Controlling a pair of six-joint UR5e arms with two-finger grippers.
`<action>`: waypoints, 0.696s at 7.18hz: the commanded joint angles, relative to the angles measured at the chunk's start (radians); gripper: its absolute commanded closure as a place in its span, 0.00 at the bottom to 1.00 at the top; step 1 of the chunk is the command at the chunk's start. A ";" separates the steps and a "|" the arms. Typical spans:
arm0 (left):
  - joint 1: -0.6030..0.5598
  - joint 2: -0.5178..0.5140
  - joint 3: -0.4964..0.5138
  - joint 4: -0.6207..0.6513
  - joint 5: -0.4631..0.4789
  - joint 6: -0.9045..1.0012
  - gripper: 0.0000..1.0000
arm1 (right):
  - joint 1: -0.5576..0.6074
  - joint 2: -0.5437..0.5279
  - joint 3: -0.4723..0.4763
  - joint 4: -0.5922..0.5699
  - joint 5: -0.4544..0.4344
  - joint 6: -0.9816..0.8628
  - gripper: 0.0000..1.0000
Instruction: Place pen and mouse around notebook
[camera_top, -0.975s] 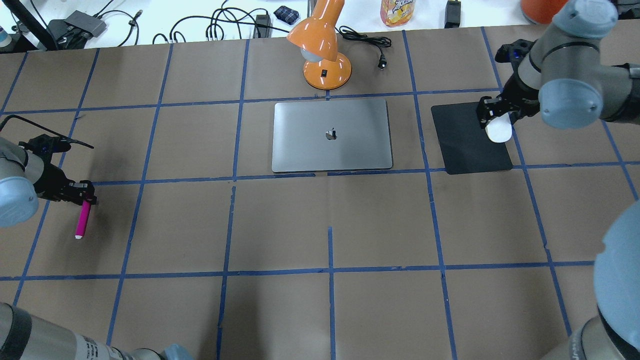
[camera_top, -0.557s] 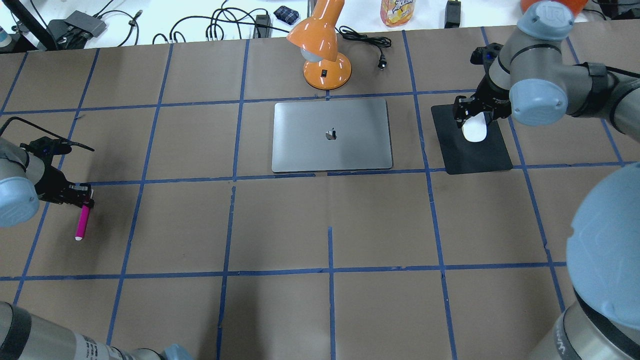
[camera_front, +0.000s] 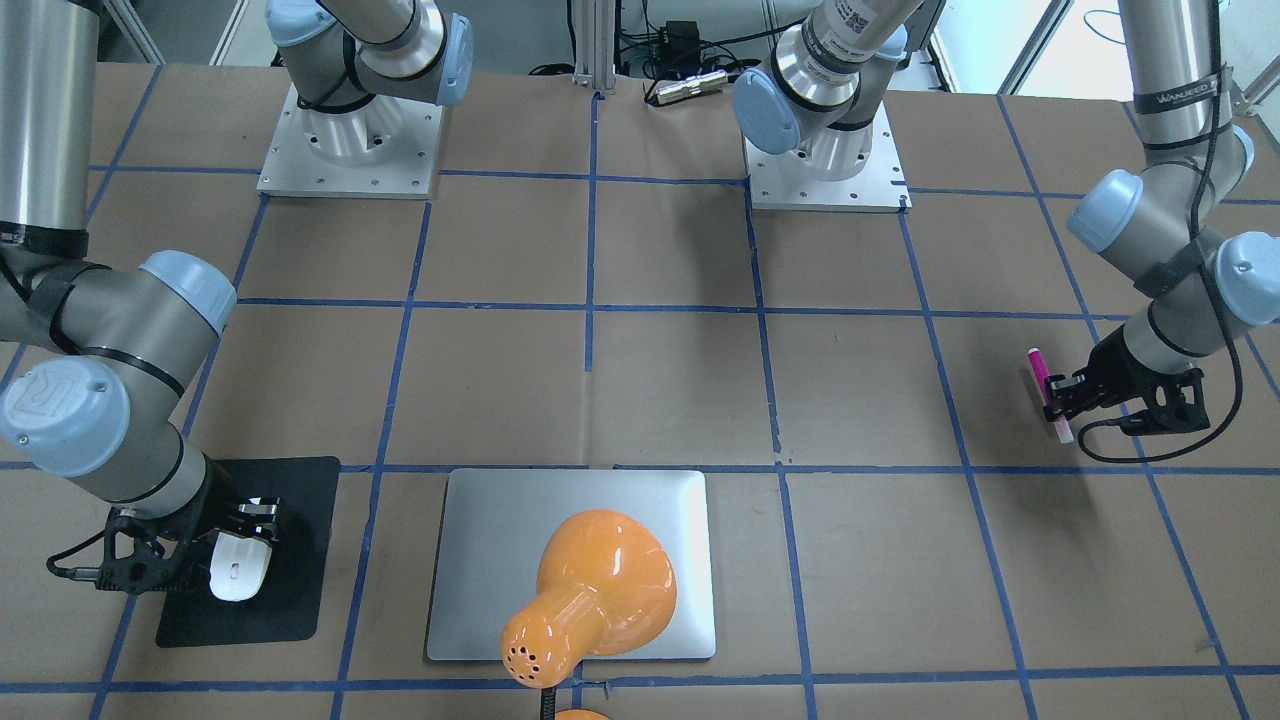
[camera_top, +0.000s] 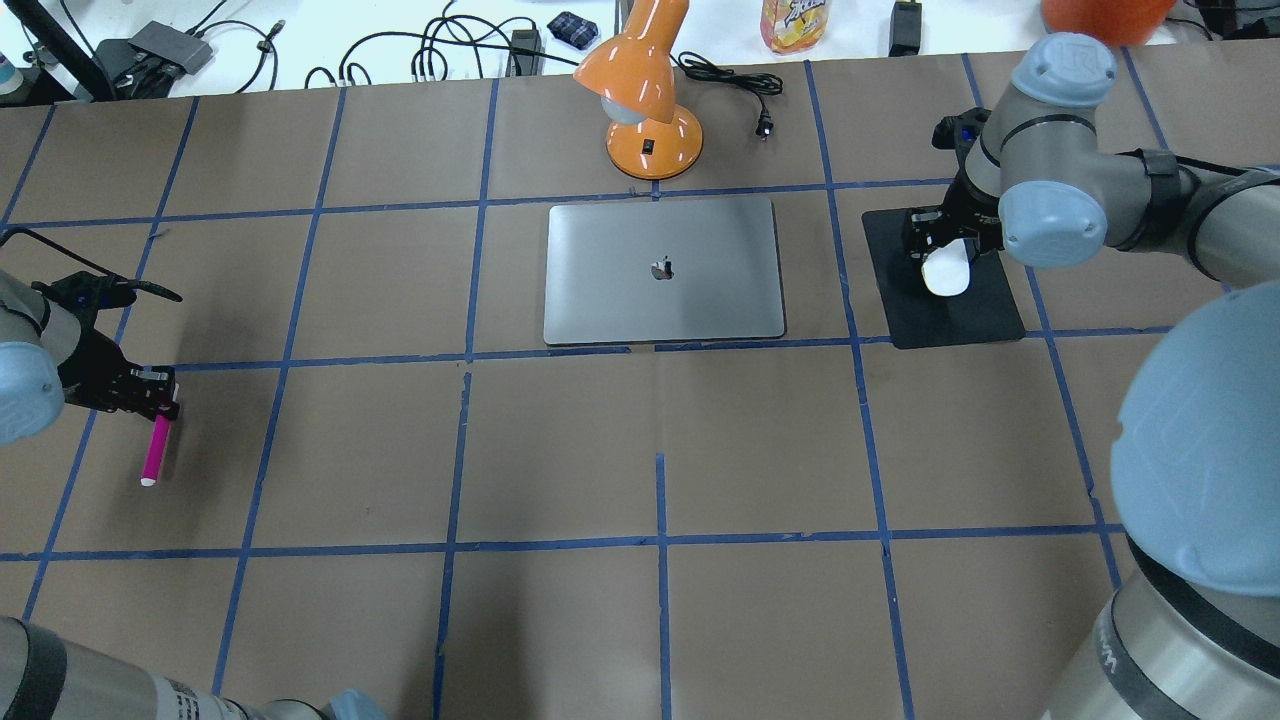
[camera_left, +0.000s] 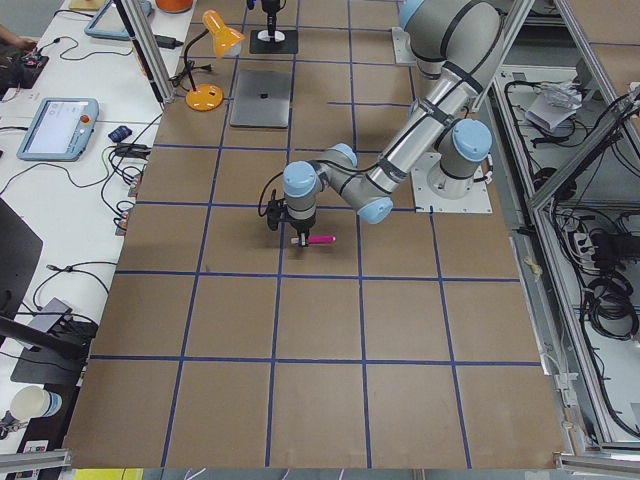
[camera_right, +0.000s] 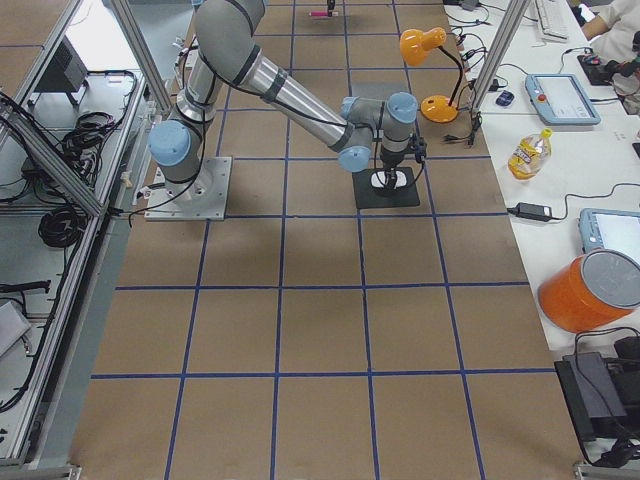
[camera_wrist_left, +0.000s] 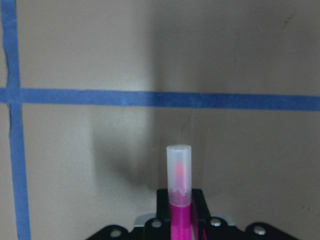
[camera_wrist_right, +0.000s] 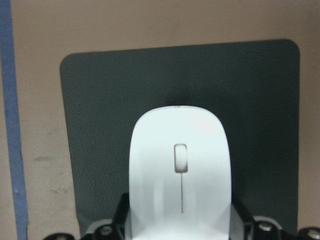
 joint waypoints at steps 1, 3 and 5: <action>-0.079 0.031 0.046 -0.067 -0.010 -0.263 1.00 | 0.000 0.003 -0.001 0.000 -0.008 0.001 0.33; -0.210 0.048 0.040 -0.084 0.005 -0.516 1.00 | 0.000 0.001 -0.002 0.017 -0.026 0.010 0.00; -0.275 0.050 0.040 -0.122 -0.027 -0.766 1.00 | 0.003 -0.063 -0.028 0.112 -0.017 0.018 0.00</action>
